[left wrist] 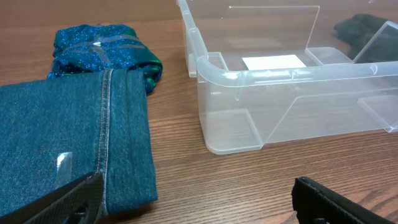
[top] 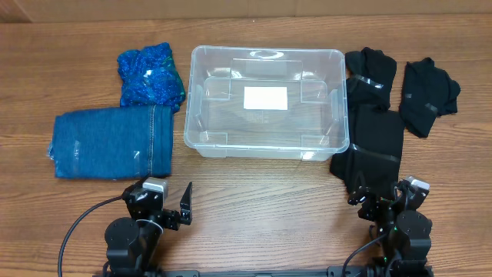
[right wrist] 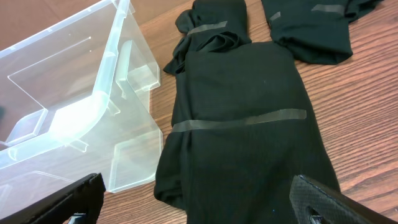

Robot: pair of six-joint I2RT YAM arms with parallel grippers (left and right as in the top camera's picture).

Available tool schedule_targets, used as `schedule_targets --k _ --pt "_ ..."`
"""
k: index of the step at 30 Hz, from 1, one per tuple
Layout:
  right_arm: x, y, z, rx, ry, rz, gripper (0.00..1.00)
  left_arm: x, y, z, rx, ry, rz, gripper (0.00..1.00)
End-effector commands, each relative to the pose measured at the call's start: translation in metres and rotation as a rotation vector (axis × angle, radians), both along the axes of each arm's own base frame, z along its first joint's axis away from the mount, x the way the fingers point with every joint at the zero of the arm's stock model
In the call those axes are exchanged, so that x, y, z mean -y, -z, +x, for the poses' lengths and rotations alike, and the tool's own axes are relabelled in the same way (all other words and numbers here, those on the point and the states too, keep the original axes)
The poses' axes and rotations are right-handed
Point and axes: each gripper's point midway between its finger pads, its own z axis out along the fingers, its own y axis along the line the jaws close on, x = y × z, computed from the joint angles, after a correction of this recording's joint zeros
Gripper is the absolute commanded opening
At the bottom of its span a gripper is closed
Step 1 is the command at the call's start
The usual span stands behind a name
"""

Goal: Pack container
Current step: 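Reach the left gripper to the folded blue denim and grasp it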

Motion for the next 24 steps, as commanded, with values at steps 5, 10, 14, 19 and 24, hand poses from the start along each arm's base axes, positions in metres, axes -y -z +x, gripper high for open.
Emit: schedule_targets --k 5,10,14,19,24 --pt "0.001 0.007 0.000 -0.011 0.006 0.000 1.00 0.001 -0.002 0.000 0.018 0.007 0.010 1.00" --pt "0.001 0.007 0.000 -0.011 0.006 0.000 1.00 0.001 -0.002 0.000 0.018 0.007 0.010 1.00" --pt "0.001 0.007 0.000 -0.011 0.005 0.000 1.00 0.001 -0.002 0.000 0.018 0.007 0.010 1.00" --pt "0.001 0.007 0.000 -0.011 0.006 0.000 1.00 0.001 -0.002 0.000 0.018 0.007 0.010 1.00" --pt "0.001 0.007 0.000 -0.011 0.006 0.000 1.00 -0.007 -0.003 0.003 0.030 -0.032 0.043 1.00"
